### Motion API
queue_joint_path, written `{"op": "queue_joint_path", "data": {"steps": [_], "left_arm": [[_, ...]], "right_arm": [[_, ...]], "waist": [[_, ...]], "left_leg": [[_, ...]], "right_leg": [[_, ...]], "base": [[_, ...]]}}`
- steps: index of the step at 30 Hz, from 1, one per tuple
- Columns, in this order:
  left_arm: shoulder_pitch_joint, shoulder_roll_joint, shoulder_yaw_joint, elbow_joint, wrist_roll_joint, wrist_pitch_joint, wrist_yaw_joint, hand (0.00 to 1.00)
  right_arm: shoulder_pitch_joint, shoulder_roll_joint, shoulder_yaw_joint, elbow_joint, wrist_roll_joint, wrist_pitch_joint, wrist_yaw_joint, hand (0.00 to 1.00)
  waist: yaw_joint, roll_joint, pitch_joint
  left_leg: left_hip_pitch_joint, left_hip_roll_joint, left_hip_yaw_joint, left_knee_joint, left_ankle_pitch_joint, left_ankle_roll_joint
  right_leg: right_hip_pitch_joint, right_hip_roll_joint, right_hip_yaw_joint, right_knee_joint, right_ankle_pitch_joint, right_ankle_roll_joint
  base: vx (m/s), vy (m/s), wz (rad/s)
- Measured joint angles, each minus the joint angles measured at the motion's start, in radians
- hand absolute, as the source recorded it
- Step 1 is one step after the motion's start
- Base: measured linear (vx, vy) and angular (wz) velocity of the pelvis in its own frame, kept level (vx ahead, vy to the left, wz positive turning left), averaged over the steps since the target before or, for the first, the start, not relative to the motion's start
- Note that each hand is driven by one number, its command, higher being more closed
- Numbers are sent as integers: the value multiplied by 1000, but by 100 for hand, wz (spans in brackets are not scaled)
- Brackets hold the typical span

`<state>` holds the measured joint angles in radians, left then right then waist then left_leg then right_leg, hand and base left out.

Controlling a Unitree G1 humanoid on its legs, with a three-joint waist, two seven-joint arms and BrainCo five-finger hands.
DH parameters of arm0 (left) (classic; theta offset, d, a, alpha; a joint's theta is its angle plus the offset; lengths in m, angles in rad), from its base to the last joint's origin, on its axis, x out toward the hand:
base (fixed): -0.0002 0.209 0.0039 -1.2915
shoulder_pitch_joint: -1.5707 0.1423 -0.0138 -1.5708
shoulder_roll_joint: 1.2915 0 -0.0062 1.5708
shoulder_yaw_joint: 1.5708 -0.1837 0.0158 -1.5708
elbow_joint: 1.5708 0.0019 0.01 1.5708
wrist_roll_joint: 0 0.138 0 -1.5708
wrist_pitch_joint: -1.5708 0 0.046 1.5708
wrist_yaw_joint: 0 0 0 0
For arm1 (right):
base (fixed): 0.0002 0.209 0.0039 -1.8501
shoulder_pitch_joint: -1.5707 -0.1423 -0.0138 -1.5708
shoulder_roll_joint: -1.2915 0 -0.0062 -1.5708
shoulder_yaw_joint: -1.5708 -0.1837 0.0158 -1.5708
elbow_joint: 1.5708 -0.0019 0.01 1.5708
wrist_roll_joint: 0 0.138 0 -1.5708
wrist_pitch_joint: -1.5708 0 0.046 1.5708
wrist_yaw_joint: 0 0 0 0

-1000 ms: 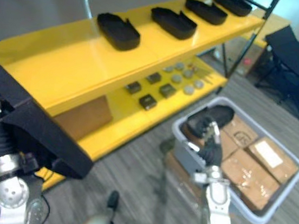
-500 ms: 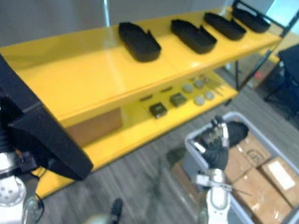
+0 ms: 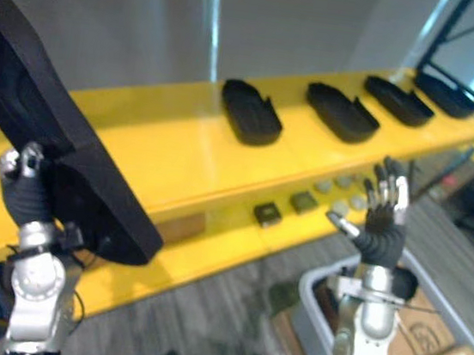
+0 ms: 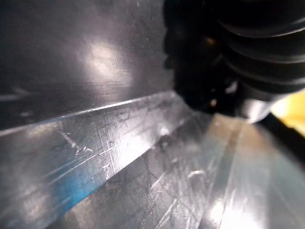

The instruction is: Walk over and take plastic housings, then place them on the shelf

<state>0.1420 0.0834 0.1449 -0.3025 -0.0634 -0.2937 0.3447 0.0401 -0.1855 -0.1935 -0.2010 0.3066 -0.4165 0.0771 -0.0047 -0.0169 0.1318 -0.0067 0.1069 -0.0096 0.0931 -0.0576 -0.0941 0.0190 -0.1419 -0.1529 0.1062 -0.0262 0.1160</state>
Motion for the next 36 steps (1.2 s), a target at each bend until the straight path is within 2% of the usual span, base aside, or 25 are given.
{"op": "queue_joint_path", "data": {"steps": [2, 3, 4, 6, 8, 10, 11, 12, 14, 18, 20, 22, 25, 29, 32, 36], "left_arm": [[2, -39, -6, 3, 4, 22, -6, 100], [-7, -50, -7, 2, 5, 24, -16, 100], [-28, -52, -15, 0, 6, 28, -28, 100], [-36, -47, -15, -9, 32, 47, -48, 100], [-36, -30, -15, -10, 42, 68, -55, 100], [-38, 18, -12, -10, 58, 125, -57, 100], [-39, 28, -10, -9, 72, 138, -56, 100], [-41, 42, -11, -8, 99, 169, -57, 100], [-69, 66, -13, 16, 129, 207, -62, 100], [-238, 157, -20, 181, 152, 288, -59, 100], [-334, 221, -19, 307, 151, 326, -54, 100], [-445, 305, -19, 496, 143, 365, -54, 100], [-544, 359, -19, 660, 117, 391, -54, 100], [-721, 457, -41, 928, 62, 466, -56, 100], [-778, 475, -41, 1004, 58, 520, -57, 100], [-823, 543, -40, 1114, 22, 644, -57, 100]], "right_arm": [[-2, -27, -27, 10, 38, 3, 9, 0], [2, -27, -42, 17, 56, 4, 12, 0], [15, -21, -56, 18, 73, 7, 13, 0], [23, -7, -54, 18, 72, 25, 13, 0], [22, 9, -29, 18, 71, 29, 6, 0], [21, 55, -17, 19, 71, 29, -17, 0], [23, 65, -18, 19, 72, 29, -26, 0], [29, 76, -18, 21, 72, 30, -37, 0], [52, 81, -21, 20, 71, 33, -40, 0], [125, 85, -24, 21, 71, 72, -51, 0], [149, 85, -40, 20, 70, 73, -49, 0], [173, 80, -78, 20, 70, 73, -48, 0], [201, 52, -127, 20, 73, 73, -27, 0], [203, -23, -168, 26, 72, 58, -21, 0], [207, -36, -206, 63, 72, 27, -48, 0], [234, -40, -236, 97, 73, 21, -40, 0]], "waist": [[-9, 53, -29], [-13, 64, -36], [-14, 64, -35], [-6, 56, -34], [0, 32, -33], [0, 2, -32], [-2, -2, -30], [-4, -6, -26], [-17, -3, -24], [-64, 2, -22], [-88, 9, -17], [-131, 23, -11], [-170, 39, 0], [-226, 66, 20], [-250, 71, 23], [-285, 87, 33]], "left_leg": [[-13, 46, 161, -2, 27, -25], [-7, 54, 211, -18, 41, -24], [9, 53, 265, -50, 64, -8], [52, 46, 260, -99, 92, -6], [60, 34, 241, -108, 93, -6], [62, 27, 248, -122, 93, -7], [66, 25, 256, -123, 93, -7], [85, 21, 279, -136, 93, -7], [109, 15, 309, -154, 93, -7], [133, 9, 387, -171, 92, -7], [130, 5, 425, -172, 92, -7], [133, 7, 462, -172, 93, -8], [147, 13, 500, -173, 93, -9], [147, 21, 558, -172, 94, -12], [150, 21, 570, -172, 94, -12], [164, 21, 605, -172, 94, -12]], "right_leg": [[37, 14, -93, -19, -1, -4], [57, 15, -130, -19, -4, -9], [90, 15, -180, -18, -8, -15], [123, 15, -204, -6, -15, -23], [131, 4, -204, 10, -31, -25], [121, -3, -197, 15, -37, -23], [120, -5, -193, 15, -37, -23], [121, -8, -175, 12, -37, -23], [121, -12, -144, 5, -37, -23], [99, -10, -70, -19, -36, -23], [77, -5, -31, -31, -35, -21], [52, 2, 15, -30, -32, -16], [37, 11, 53, -20, -31, -15], [-20, 26, 120, 12, -31, -15], [-27, 29, 134, 15, -31, -15], [-44, 36, 179, 27, -32, -16]], "base": [[280, -204, 104], [251, -114, 134], [228, -52, 126], [153, -8, 80], [81, 27, 30], [50, 34, 0], [39, 37, -32], [33, 42, -46], [9, 38, -49], [-45, 13, -56], [-75, -2, -64], [-68, -5, -54], [-35, -16, -46], [-23, -14, -41], [9, -10, -18], [2, -10, -28]]}}
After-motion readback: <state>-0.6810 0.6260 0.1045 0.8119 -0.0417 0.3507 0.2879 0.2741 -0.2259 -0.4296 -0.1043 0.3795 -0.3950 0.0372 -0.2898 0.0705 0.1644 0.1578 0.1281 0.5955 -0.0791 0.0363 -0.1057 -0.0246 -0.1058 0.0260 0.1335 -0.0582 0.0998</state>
